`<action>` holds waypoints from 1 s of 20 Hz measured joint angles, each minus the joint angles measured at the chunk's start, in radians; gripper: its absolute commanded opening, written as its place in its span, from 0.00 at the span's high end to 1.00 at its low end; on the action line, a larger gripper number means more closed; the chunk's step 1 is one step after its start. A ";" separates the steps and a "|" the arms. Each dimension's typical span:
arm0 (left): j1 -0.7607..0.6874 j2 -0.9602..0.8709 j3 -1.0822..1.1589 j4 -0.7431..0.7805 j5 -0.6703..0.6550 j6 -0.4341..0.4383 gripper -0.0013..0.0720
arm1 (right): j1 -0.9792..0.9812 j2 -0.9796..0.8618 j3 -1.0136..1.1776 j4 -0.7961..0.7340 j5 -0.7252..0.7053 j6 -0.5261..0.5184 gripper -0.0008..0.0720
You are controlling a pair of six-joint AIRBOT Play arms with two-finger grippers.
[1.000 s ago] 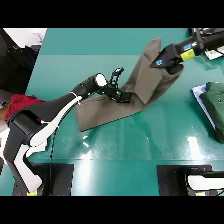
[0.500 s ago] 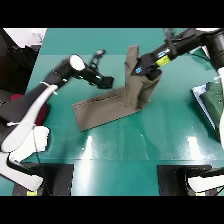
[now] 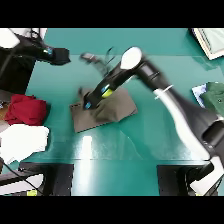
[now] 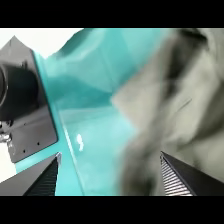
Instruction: Fold the shirts.
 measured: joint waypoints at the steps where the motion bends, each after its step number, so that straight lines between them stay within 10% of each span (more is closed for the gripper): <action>1: 0.016 0.021 0.000 0.010 -0.007 0.001 0.95 | 0.024 -0.013 0.000 -0.002 -0.008 -0.008 0.03; 20: 0.060 0.078 -0.003 0.035 -0.109 0.005 0.95 | -0.621 -0.087 -0.249 -0.023 0.143 0.066 0.03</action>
